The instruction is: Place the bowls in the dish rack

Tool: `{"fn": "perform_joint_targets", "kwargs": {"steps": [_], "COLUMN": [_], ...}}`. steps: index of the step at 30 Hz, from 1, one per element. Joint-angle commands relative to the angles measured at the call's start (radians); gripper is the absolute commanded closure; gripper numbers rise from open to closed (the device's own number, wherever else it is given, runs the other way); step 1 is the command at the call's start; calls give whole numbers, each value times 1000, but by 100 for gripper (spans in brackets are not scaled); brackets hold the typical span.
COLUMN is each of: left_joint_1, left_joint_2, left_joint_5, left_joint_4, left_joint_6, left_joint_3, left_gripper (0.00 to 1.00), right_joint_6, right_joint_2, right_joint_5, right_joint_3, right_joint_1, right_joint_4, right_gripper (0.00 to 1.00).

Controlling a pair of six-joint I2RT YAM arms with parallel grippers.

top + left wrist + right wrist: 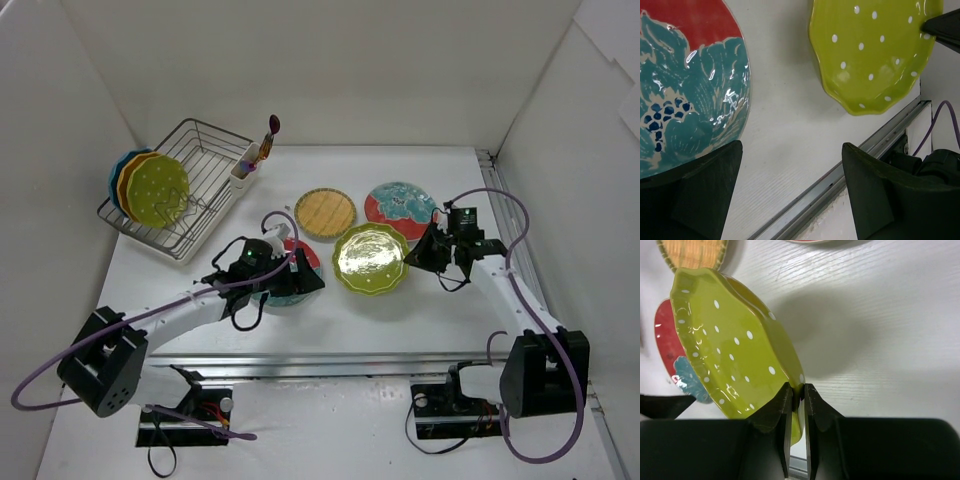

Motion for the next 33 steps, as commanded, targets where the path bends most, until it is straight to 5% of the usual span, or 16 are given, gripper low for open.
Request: {"fn": "perform_joint_targets", "kwargs": {"steps": [1,17,33], "left_joint_1": [-15,-24,-33], "left_joint_2": [19,235,304], "left_joint_5": [13,117,230], "left_joint_4": [124,377,593], "left_joint_6": [-43,-140,-266], "left_joint_3": [67,178,175], "left_gripper": [24,24,48], "right_joint_6": [5,-17,-29], "right_joint_2": [-82,-159,-165], "right_joint_5": [-168,-295,-326], "right_joint_3": [14,-6,-21], "right_joint_1": [-21,-30,-30], "right_joint_4": [67,69,78], "right_gripper": [100,100,100]}}
